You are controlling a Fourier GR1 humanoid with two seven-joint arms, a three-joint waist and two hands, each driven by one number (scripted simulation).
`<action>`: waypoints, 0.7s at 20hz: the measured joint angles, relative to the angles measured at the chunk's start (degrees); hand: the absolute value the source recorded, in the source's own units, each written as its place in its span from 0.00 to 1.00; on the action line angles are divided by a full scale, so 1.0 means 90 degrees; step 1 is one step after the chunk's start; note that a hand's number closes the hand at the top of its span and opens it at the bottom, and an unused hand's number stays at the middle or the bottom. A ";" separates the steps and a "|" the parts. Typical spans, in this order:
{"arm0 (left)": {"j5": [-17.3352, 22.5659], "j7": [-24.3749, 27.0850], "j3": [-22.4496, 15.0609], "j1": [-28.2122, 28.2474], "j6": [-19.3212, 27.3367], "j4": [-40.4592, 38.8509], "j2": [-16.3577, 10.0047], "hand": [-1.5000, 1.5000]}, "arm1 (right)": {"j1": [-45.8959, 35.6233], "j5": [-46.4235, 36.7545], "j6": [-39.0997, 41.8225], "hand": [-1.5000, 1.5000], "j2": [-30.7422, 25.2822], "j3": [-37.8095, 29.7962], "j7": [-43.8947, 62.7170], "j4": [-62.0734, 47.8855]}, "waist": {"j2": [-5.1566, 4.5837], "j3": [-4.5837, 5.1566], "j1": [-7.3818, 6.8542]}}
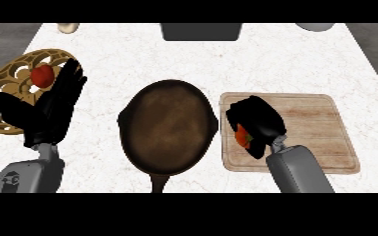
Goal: Pick the tomato from the cutting board and place it in the pan
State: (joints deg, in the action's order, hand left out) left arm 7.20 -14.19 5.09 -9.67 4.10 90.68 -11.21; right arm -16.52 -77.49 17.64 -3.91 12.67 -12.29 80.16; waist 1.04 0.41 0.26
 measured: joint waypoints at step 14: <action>-0.0010 -0.0079 -0.0256 -0.0157 -0.0137 -0.0129 0.0111 0.50 | -0.1345 -0.0595 -0.0436 1.00 0.0419 0.1467 0.5006 0.1264 | 0.0095 0.0003 -0.0495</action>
State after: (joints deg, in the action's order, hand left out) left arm 7.11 -14.89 2.79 -11.08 2.87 89.51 -10.21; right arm -28.63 -82.85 13.71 -0.14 25.88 32.77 91.53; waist 1.90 0.43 -4.19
